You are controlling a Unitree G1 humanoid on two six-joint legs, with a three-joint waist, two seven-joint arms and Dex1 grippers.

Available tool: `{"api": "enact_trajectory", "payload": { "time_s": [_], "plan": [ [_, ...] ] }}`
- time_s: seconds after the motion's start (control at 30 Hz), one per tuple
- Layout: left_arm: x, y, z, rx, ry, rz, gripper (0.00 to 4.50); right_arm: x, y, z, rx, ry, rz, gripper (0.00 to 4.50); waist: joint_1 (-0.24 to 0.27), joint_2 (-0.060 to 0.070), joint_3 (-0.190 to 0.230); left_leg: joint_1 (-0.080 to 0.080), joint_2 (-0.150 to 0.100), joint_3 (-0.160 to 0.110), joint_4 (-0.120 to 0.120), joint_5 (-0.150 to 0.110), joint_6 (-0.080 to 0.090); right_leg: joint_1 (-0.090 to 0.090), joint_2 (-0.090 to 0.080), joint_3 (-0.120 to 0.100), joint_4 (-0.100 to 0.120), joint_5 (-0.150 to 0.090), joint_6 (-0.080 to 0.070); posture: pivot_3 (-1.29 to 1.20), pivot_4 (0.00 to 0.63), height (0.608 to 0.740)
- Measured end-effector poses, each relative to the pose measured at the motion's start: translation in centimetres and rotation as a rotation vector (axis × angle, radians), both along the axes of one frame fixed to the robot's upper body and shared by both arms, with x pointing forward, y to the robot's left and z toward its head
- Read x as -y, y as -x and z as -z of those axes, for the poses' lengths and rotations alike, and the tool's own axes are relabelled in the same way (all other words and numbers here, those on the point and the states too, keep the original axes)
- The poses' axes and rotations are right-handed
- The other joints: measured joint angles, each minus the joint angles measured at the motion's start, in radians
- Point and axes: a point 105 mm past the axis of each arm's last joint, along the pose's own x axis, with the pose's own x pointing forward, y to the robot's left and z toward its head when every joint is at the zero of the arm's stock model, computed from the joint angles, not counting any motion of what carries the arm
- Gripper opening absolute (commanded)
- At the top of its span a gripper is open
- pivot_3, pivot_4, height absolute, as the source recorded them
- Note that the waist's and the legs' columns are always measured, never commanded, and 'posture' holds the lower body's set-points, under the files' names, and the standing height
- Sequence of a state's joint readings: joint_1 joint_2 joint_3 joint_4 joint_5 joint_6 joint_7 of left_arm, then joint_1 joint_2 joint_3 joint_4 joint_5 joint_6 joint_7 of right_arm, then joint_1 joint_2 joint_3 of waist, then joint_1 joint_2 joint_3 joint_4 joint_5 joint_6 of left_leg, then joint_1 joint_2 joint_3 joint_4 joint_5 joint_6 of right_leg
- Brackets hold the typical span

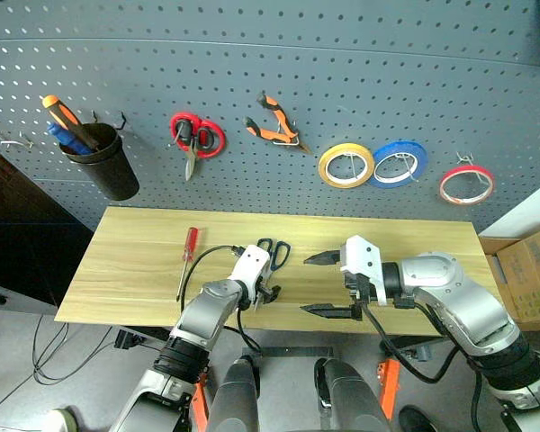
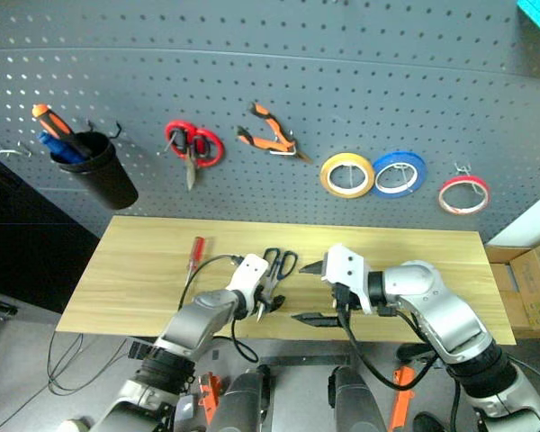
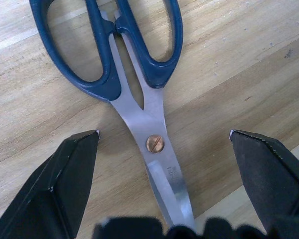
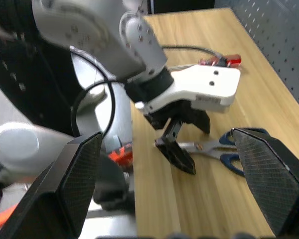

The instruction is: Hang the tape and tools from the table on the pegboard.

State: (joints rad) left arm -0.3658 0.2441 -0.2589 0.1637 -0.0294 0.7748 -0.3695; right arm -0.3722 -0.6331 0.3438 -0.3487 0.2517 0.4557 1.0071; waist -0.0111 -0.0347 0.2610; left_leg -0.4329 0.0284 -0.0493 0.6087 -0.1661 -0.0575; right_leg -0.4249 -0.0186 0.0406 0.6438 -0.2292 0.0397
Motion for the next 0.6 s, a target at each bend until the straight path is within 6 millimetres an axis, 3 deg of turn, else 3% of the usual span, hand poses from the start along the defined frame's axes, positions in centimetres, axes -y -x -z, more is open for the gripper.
{"api": "enact_trajectory", "payload": {
  "time_s": [0.4,0.5,0.6],
  "plan": [
    [-0.2,-0.3,-0.2,0.007,-0.026,-0.009,4.50,1.2,-1.4,1.2,0.055,0.069,0.050,4.45,-0.013,0.000,0.002,0.000,0.000,0.000,0.000,0.000,0.000,0.000,0.000,0.000,0.000,0.000,0.000,-0.02,0.288,0.740],
    [-0.2,-0.5,-0.3,0.011,-0.036,-0.013,4.00,1.2,-1.5,1.2,0.059,0.073,0.052,4.50,-0.016,0.000,0.005,0.000,0.000,0.000,0.000,0.000,0.000,0.000,0.000,0.000,0.000,0.000,0.000,-0.01,0.287,0.740],
    [-0.3,-0.7,-0.3,0.011,-0.048,-0.020,3.04,1.3,-1.6,1.3,0.057,0.077,0.058,4.50,-0.017,0.000,0.006,0.000,0.000,0.000,0.000,0.000,0.000,0.000,0.000,0.000,0.000,0.000,0.000,-0.01,0.285,0.740]
  ]
}}
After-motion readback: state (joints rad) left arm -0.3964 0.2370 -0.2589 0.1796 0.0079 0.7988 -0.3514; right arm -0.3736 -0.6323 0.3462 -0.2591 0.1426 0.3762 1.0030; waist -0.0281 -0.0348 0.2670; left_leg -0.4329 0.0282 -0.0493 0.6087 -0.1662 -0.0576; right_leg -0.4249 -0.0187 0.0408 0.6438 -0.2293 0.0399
